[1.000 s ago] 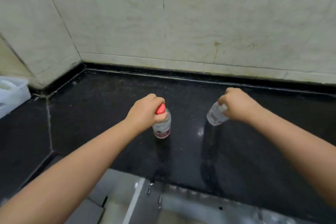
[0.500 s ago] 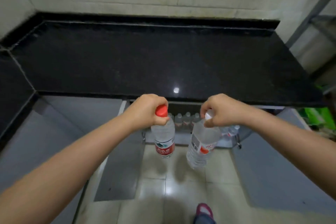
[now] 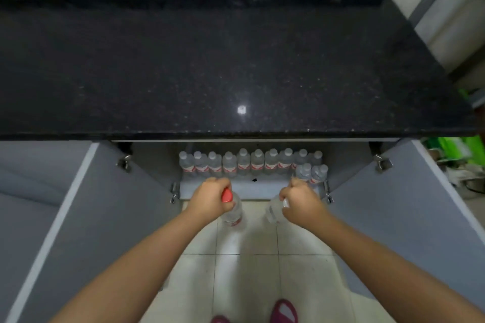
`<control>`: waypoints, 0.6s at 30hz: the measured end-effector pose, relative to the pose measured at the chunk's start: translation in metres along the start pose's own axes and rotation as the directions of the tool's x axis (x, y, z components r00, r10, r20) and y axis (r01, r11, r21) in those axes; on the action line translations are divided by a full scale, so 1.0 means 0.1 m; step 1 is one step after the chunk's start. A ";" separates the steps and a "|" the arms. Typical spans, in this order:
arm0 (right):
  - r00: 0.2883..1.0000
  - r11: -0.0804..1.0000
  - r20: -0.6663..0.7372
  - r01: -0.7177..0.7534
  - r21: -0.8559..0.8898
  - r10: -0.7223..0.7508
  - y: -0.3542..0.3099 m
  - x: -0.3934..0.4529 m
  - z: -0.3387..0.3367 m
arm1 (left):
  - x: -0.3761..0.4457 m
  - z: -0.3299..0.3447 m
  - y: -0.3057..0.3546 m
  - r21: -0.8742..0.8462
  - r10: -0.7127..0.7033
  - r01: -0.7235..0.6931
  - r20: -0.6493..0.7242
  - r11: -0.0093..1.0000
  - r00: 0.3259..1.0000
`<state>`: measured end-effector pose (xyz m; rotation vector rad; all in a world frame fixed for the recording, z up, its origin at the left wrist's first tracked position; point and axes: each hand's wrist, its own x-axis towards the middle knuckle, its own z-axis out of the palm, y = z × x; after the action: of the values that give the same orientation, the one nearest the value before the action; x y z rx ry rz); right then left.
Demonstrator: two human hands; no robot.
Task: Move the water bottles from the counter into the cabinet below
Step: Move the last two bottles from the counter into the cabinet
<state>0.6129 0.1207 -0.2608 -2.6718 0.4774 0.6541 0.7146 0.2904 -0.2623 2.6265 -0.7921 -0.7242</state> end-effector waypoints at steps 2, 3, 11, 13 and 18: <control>1.000 1.000 -0.010 -0.022 0.010 0.022 0.25 0.29 0.24 | 0.30 0.30 -0.01 -0.028 -0.051 0.050 -0.007 0.998 0.999; 0.999 0.999 -0.018 -0.031 0.011 0.031 0.37 0.44 0.36 | 0.45 0.46 -0.03 -0.031 -0.062 0.062 -0.002 0.998 0.998; 0.994 1.000 -0.105 -0.016 -0.020 0.014 1.23 1.69 1.35 | 1.65 1.77 -0.34 -0.180 -0.035 0.014 -0.116 0.983 0.993; 0.992 1.000 -0.129 -0.006 -0.009 0.005 1.42 1.94 1.62 | 1.89 2.08 -0.43 -0.219 -0.011 -0.029 -0.178 0.975 0.984; 0.958 0.999 -0.284 0.023 -0.035 -0.032 1.76 2.47 2.11 | 2.44 2.71 -0.46 -0.284 0.064 -0.156 -0.308 0.946 0.949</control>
<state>0.6698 -0.0079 -0.6024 -2.8104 0.5064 0.2691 0.7620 0.1476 -0.5976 2.3144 -0.6730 -0.3727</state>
